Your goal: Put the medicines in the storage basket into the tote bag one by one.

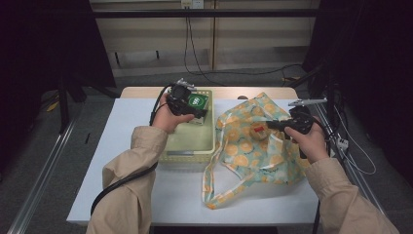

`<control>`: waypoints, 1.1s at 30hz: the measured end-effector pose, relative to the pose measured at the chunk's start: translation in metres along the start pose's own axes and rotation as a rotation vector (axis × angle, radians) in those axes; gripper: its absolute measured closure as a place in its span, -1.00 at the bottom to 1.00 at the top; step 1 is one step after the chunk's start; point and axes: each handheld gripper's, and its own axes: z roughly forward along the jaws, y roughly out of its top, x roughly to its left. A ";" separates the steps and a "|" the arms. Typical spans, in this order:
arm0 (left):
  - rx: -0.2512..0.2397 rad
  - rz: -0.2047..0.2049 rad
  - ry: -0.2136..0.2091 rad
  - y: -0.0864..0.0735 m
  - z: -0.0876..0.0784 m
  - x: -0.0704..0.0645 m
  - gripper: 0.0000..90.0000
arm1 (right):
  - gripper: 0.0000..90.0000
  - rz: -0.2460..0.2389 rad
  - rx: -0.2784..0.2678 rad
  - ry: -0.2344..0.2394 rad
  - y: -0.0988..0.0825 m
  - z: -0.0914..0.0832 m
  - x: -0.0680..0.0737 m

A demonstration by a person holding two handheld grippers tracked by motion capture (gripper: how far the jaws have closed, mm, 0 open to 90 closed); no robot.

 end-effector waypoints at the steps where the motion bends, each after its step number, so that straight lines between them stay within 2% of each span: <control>1: 0.004 -0.001 0.015 0.000 0.002 0.003 -0.76 | 0.99 0.000 -0.002 0.000 0.000 0.000 0.000; 3: 0.006 -0.010 0.043 -0.001 0.008 0.009 -0.75 | 0.99 0.003 -0.005 0.002 0.000 -0.001 0.000; 7: -0.006 -0.062 0.066 -0.002 0.020 0.014 -0.76 | 0.99 0.003 -0.002 0.008 0.000 0.000 -0.001; 8: 0.009 -0.043 0.080 -0.002 0.021 0.016 -0.76 | 0.99 0.005 -0.001 0.010 -0.001 0.000 -0.002; 13: 0.033 -0.060 0.103 -0.001 0.037 0.019 -0.80 | 0.99 0.008 0.000 0.014 0.000 0.000 -0.003; 15: 0.040 -0.061 0.125 -0.001 0.043 0.020 -0.81 | 0.99 0.008 0.001 0.016 -0.001 0.000 -0.003; 17: 0.044 -0.070 0.127 0.000 0.048 0.019 -0.84 | 0.99 0.009 0.004 0.015 -0.001 0.001 -0.004; 20: 0.067 -0.052 0.147 0.000 0.055 0.017 -0.85 | 0.99 0.012 0.002 0.018 -0.001 0.001 -0.005; 26: 0.090 -0.056 0.173 -0.004 0.064 0.017 -0.88 | 0.99 0.014 0.003 0.017 -0.001 0.002 -0.006; 29: 0.095 -0.101 0.157 -0.007 0.069 0.020 -0.85 | 0.99 0.012 0.003 0.020 -0.001 0.002 -0.005; 31: 0.098 -0.094 0.161 -0.008 0.070 0.019 -0.84 | 0.99 0.012 0.002 0.019 -0.001 0.002 -0.005; 33: 0.105 -0.106 0.155 -0.009 0.069 0.019 -0.81 | 0.99 0.011 0.004 0.016 -0.001 0.001 -0.004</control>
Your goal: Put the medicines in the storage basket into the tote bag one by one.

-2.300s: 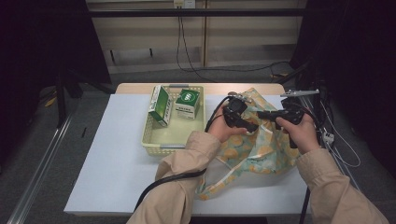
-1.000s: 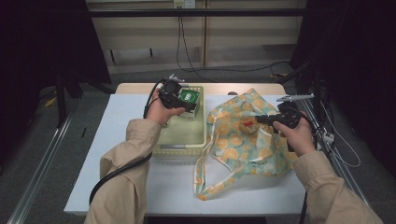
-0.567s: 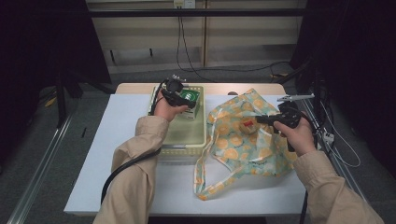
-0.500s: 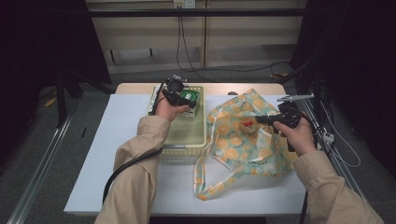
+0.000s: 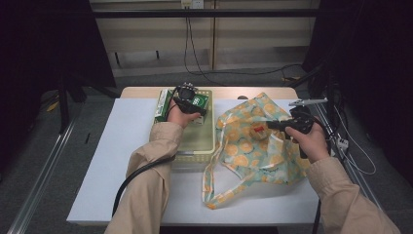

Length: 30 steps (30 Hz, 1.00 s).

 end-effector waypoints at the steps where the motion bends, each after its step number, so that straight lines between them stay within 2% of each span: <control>1: 0.004 -0.009 -0.005 0.000 -0.001 0.000 -0.76 | 0.99 0.000 -0.001 0.001 0.000 0.000 0.000; 3: 0.010 -0.016 0.000 -0.001 -0.004 0.000 -0.66 | 0.99 -0.001 0.000 -0.002 -0.001 -0.001 0.000; 7: 0.026 -0.023 0.007 -0.003 -0.009 -0.002 -0.63 | 0.99 0.001 -0.002 -0.006 -0.002 -0.001 0.000; 10: 0.028 -0.036 -0.021 -0.003 -0.017 -0.003 -0.63 | 0.99 0.004 -0.001 -0.010 -0.003 -0.002 0.000; 18: 0.010 -0.025 -0.075 -0.002 -0.050 -0.003 -0.63 | 0.99 0.013 -0.006 -0.029 -0.004 -0.007 -0.002; 21: -0.009 -0.003 -0.090 -0.003 -0.066 -0.003 -0.62 | 0.99 0.011 -0.003 -0.029 -0.004 -0.007 0.000; 27: -0.015 0.042 -0.123 -0.003 -0.096 -0.007 -0.62 | 0.99 0.002 -0.008 -0.033 -0.002 -0.006 0.003; 30: -0.024 0.045 -0.147 -0.003 -0.109 -0.009 -0.62 | 0.99 -0.001 -0.008 -0.035 -0.002 -0.007 0.004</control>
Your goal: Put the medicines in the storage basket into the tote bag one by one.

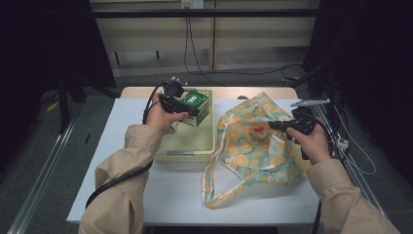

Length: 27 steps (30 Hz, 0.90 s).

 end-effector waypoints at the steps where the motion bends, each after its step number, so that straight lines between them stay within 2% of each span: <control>1: 0.000 0.008 -0.010 0.000 -0.004 -0.001 -0.62 | 0.99 0.002 0.002 0.000 0.000 0.000 0.000; 10: -0.025 0.046 -0.064 0.000 -0.037 -0.011 -0.62 | 0.99 -0.001 0.012 -0.002 -0.001 -0.001 0.003; 12: -0.020 0.068 -0.079 0.001 -0.042 -0.015 -0.62 | 0.99 0.000 0.012 -0.004 -0.001 -0.001 0.002; 14: -0.023 0.084 -0.089 0.002 -0.045 -0.022 -0.62 | 0.99 0.001 0.012 -0.008 0.000 -0.001 0.002; 20: -0.040 0.129 -0.165 0.008 -0.051 -0.043 -0.62 | 0.99 -0.001 0.013 -0.006 0.000 0.000 0.005; 27: -0.045 0.191 -0.243 0.007 -0.047 -0.074 -0.62 | 0.99 -0.006 0.013 -0.008 -0.001 0.000 0.006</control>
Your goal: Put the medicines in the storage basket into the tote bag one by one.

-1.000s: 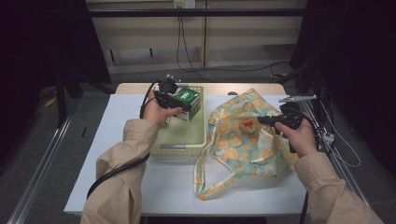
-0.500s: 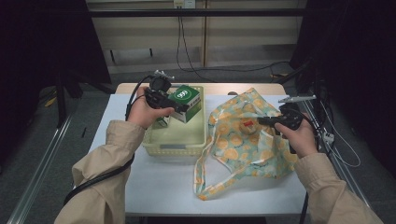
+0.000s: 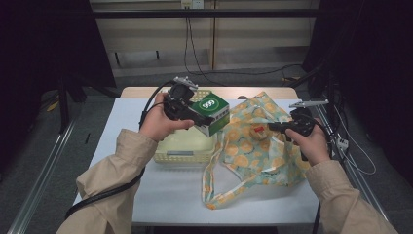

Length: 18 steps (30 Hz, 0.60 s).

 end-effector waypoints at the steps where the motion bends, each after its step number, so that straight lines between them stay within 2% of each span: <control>1: 0.000 0.009 -0.009 0.000 0.003 -0.004 -0.62 | 0.99 0.003 0.001 0.002 0.000 0.000 0.001; 4: 0.006 0.030 -0.038 0.001 0.012 -0.015 -0.62 | 0.99 0.000 -0.002 0.007 -0.001 0.002 0.001; 11: 0.036 0.086 -0.058 -0.002 0.043 -0.037 -0.62 | 0.99 -0.011 -0.002 0.005 0.002 0.001 0.005; 18: 0.038 0.087 -0.101 -0.010 0.070 -0.049 -0.62 | 0.99 -0.010 -0.008 0.000 0.003 -0.004 0.005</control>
